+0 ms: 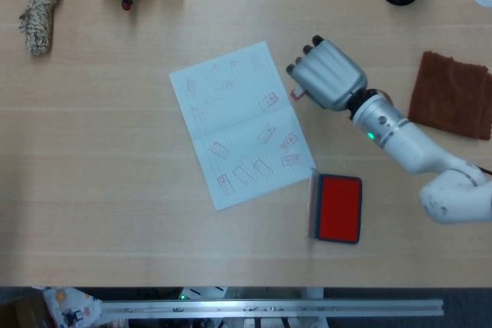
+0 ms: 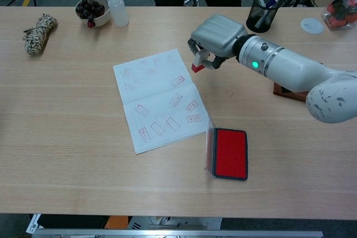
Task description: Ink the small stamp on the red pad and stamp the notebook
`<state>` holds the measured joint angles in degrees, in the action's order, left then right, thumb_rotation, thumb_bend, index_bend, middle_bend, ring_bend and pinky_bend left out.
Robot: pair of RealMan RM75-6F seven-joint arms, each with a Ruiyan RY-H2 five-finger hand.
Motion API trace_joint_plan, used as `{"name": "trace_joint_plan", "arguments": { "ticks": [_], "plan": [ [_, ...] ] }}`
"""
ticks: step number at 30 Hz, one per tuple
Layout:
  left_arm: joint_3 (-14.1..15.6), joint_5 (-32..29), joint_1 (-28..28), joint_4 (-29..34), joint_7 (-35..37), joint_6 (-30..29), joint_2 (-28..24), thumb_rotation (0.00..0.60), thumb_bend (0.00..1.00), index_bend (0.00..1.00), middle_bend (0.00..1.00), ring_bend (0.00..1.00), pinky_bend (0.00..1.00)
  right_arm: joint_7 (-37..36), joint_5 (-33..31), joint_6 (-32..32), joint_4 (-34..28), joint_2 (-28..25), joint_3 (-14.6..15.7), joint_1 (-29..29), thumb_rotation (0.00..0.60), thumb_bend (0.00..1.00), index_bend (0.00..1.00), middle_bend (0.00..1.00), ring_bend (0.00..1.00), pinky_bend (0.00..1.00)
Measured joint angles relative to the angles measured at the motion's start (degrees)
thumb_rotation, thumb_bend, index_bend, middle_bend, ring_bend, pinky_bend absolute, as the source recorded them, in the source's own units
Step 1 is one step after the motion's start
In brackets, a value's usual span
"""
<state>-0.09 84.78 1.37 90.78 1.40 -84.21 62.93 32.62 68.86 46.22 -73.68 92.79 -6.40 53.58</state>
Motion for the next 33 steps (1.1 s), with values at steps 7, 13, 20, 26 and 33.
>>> {"name": "trace_joint_plan", "arguments": {
  "ticks": [7, 13, 20, 26, 33],
  "plan": [
    [0.2, 0.4, 0.3, 0.1, -0.4, 0.4, 0.3, 0.6, 0.26, 0.15, 0.18, 0.19, 0.15, -1.2, 2.8, 1.4, -2.8, -4.6, 5.6, -4.5, 0.6, 0.42, 0.78, 0.6, 0.45, 0.36],
    [0.4, 0.6, 0.4, 0.1, -0.6, 0.5, 0.5, 0.6, 0.26, 0.15, 0.18, 0.19, 0.15, -4.4, 5.3, 2.5, -1.8, -4.5, 7.8, -7.2, 0.6, 0.4, 0.78, 0.57, 0.45, 0.36],
    [0.6, 0.8, 0.4, 0.0, -0.6, 0.8, 0.8, 0.6, 0.26, 0.15, 0.18, 0.19, 0.15, -5.5, 7.2, 3.5, -0.2, -4.3, 9.5, -9.6, 0.6, 0.38, 0.72, 0.52, 0.42, 0.37],
    [0.9, 1.0, 0.6, -0.2, -0.7, 1.2, 1.0, 0.6, 0.26, 0.15, 0.17, 0.19, 0.15, -5.4, 8.2, 3.9, 0.6, -3.9, 9.9, -10.7, 0.6, 0.36, 0.67, 0.5, 0.39, 0.37],
    [1.4, 1.3, 0.6, -0.6, -0.4, 1.7, 1.5, 0.6, 0.26, 0.15, 0.17, 0.19, 0.15, -5.2, 8.5, 3.7, 1.2, -3.2, 9.8, -11.5, 0.6, 0.36, 0.61, 0.47, 0.37, 0.37]
  ]
}}
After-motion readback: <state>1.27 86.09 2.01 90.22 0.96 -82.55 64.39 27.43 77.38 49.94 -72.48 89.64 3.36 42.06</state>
